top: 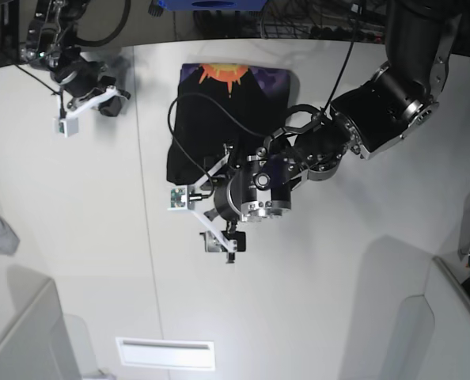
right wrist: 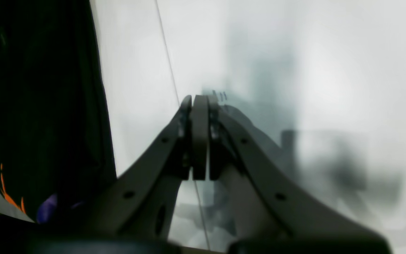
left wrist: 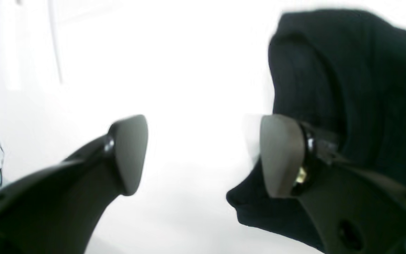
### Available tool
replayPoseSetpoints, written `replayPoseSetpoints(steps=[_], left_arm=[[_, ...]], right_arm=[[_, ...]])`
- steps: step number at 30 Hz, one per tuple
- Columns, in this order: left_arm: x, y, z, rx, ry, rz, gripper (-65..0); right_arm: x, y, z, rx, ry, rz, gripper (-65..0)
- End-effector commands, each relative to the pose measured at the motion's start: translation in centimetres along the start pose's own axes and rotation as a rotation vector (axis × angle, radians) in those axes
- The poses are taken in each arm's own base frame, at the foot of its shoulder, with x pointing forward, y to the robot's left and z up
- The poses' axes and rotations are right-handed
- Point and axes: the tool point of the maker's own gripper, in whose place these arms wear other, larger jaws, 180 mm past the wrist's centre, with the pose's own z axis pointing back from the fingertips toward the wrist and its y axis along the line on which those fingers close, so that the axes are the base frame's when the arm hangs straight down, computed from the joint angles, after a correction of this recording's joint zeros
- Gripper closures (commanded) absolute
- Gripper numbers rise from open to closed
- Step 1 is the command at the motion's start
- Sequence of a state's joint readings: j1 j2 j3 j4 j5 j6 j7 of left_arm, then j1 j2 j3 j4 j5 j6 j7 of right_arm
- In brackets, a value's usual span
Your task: Fold the T-shirt properly
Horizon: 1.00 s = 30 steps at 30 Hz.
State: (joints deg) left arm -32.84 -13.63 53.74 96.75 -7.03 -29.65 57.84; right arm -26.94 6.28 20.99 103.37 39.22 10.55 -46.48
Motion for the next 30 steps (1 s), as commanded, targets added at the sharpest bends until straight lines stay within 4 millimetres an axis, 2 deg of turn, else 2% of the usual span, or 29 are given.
replayPoseSetpoints(steps=[1, 3, 4, 5, 6, 7, 9, 11, 13, 14, 17, 20, 23, 26, 28, 30], left_arm=[[1.4, 3.4, 1.8, 0.091, -0.054, 0.017, -47.9], [1.5, 6.3, 4.4, 0.182, -0.077, 0.078, -44.4], [0.9, 7.5, 5.8, 0.226, -0.080, 0.127, -39.2], [0.0, 8.3, 7.2, 0.267, -0.091, 0.196, -29.5], [-1.6, 9.3, 8.8, 0.322, -0.096, 0.275, -15.0], [-3.9, 9.4, 9.8, 0.358, -0.075, 0.347, -0.2], [-8.7, 8.9, 11.2, 0.410, -0.015, 0.485, 0.0], [-13.7, 7.0, 12.1, 0.442, 0.038, 0.636, 0.0], [-17.1, 3.6, 12.7, 0.463, 0.024, 0.736, 0.0], [-18.0, 1.9, 13.1, 0.471, -0.004, 0.752, 0.0], [-18.5, -4.6, 14.9, 0.448, -0.148, 0.748, 0.0], [-18.6, -12.5, 17.7, 0.401, -0.227, 0.778, 0.0], [-19.9, -19.6, 20.2, 0.378, -0.197, 0.877, 0.0], [-21.0, -27.4, 22.0, 0.335, -0.099, 1.015, 0.0], [-21.6, -32.9, 22.6, 0.274, -0.030, 1.080, 0.0], [-21.7, -38.4, 22.9, 0.202, 0.018, 1.151, 0.0]], right_arm=[[0.5, 0.0, 0.5, 0.008, -0.021, 0.018, 0.0], [0.2, -0.4, 0.9, -0.003, -0.018, 0.018, 0.0], [0.1, -0.6, 1.1, -0.010, -0.020, 0.025, 0.0], [0.5, -1.3, 1.8, -0.032, -0.031, 0.040, 0.0], [0.7, -2.3, 2.6, -0.066, -0.034, 0.067, 0.0], [1.1, -2.9, 3.3, -0.095, -0.043, 0.097, 0.0], [1.3, -4.3, 4.6, -0.159, -0.050, 0.177, 0.0], [1.3, -5.5, 6.1, -0.227, -0.056, 0.279, 0.0], [1.0, -6.1, 7.3, -0.269, -0.059, 0.378, 0.0], [0.7, -6.2, 7.7, -0.274, -0.051, 0.434, 0.0], [-1.5, -6.8, 8.5, -0.271, 0.036, 0.609, 0.0], [-3.9, -8.4, 9.8, -0.292, 0.174, 0.772, 0.0], [-7.7, -9.5, 11.1, -0.295, 0.364, 0.915, 0.0], [-12.7, -11.7, 13.1, -0.345, 0.626, 1.011, 0.0], [-16.1, -12.6, 13.9, -0.336, 0.763, 1.034, 0.0], [-20.0, -12.5, 14.3, -0.265, 0.855, 0.999, 0.0]])
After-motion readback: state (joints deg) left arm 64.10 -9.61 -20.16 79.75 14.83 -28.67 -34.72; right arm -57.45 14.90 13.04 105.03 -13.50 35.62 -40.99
